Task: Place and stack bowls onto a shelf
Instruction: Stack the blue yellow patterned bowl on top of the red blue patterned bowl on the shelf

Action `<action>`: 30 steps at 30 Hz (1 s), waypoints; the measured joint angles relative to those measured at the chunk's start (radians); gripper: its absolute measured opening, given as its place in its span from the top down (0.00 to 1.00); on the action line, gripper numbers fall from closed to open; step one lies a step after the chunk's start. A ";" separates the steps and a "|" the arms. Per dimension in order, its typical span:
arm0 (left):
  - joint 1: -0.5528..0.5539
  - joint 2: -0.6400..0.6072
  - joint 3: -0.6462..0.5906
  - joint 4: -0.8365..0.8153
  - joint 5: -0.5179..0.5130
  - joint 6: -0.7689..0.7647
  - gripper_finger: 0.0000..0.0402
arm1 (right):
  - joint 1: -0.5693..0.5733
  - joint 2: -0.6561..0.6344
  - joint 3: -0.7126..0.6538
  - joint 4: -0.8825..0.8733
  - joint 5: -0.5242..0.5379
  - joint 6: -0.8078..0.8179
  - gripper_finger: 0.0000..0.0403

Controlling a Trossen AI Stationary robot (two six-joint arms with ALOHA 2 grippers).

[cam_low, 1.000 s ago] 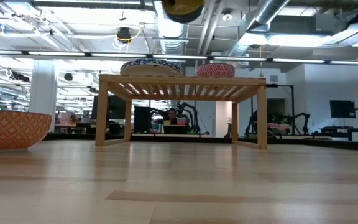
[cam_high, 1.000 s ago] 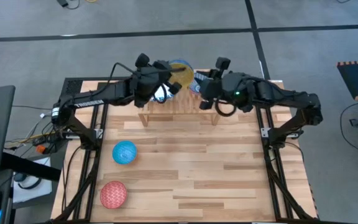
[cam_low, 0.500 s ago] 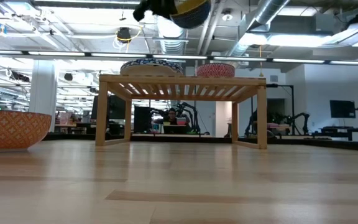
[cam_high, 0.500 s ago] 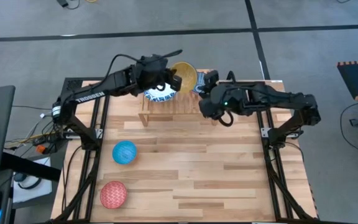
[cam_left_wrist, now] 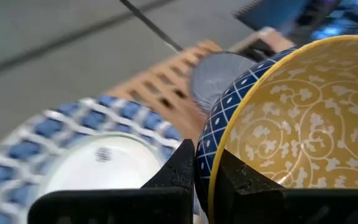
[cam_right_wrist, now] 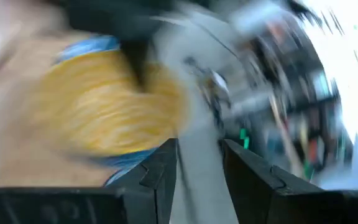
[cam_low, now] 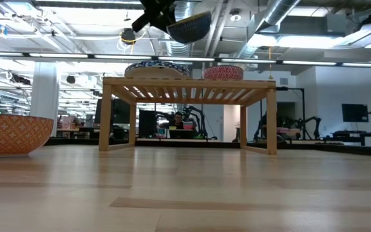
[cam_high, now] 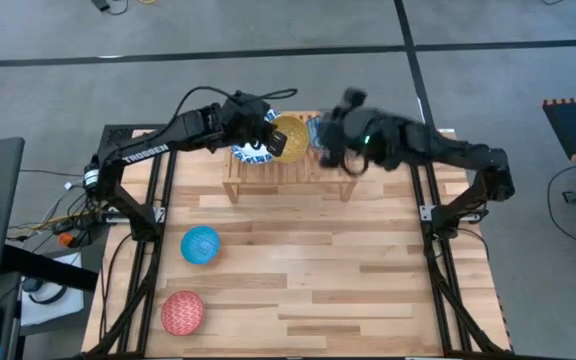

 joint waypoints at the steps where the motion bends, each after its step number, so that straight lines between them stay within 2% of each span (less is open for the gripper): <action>1: -0.015 0.000 0.000 0.000 -0.057 0.024 0.99 | -0.023 -0.004 0.000 0.032 0.015 0.101 0.61; 4: -0.061 0.000 0.000 0.018 -0.232 0.099 0.99 | -0.093 -0.016 0.031 0.037 -0.004 0.430 0.61; 7: -0.102 0.000 0.000 0.052 -0.388 0.177 0.99 | -0.150 -0.018 0.044 0.017 -0.167 0.606 0.62; 10: -0.136 0.000 0.000 0.107 -0.522 0.247 0.99 | -0.163 -0.008 0.041 0.010 -0.293 0.657 0.63; 13: -0.150 0.000 0.000 0.165 -0.608 0.286 0.98 | -0.134 0.005 0.042 0.009 -0.296 0.632 0.63; 15: -0.153 0.000 0.000 0.198 -0.630 0.291 0.98 | -0.117 0.008 0.042 -0.013 -0.258 0.577 0.63; 17: -0.148 0.000 0.001 0.219 -0.600 0.306 0.98 | -0.098 0.021 0.043 -0.023 -0.225 0.491 0.63; 19: -0.132 -0.006 0.011 0.194 -0.515 0.340 0.98 | -0.086 0.022 0.041 -0.077 -0.218 0.368 0.63; 25: -0.024 -0.001 0.103 0.005 -0.127 0.284 0.99 | 0.003 0.019 0.042 -0.163 -0.277 -0.090 0.63; 30: 0.078 0.019 0.134 -0.117 0.078 0.231 0.99 | 0.061 0.054 0.042 -0.169 -0.300 -0.324 0.63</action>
